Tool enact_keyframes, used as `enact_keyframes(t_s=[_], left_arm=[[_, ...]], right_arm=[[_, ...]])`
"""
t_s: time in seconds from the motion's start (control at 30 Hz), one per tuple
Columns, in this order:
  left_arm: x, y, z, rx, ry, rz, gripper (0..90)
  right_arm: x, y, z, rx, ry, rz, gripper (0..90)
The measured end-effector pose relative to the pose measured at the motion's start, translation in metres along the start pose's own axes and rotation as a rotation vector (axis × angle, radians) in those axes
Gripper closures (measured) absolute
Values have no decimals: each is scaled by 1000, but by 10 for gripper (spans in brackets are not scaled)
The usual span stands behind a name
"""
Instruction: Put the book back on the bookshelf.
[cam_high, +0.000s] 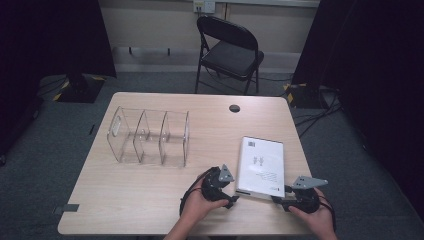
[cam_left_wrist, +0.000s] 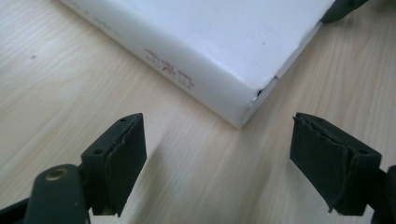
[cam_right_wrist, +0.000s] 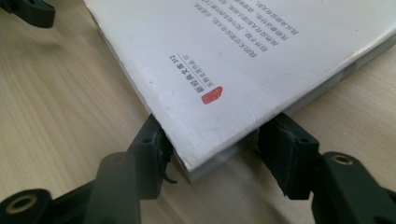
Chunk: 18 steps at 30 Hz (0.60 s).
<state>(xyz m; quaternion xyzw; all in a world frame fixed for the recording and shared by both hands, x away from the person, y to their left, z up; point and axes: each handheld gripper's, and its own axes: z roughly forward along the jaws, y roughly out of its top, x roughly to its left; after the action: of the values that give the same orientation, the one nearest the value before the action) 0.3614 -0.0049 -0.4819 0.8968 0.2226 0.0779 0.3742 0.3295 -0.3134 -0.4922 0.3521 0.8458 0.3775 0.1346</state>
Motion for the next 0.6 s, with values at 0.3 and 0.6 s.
enact_keyframes(t_s=[0.3,0.6], left_arm=[[-5,12,9,29,1,54,188],[-12,17,12,-11,2,77,262]], right_arm=[[-1,1,-5,5,18,8,566],[-1,2,-8,-25,26,15,630]])
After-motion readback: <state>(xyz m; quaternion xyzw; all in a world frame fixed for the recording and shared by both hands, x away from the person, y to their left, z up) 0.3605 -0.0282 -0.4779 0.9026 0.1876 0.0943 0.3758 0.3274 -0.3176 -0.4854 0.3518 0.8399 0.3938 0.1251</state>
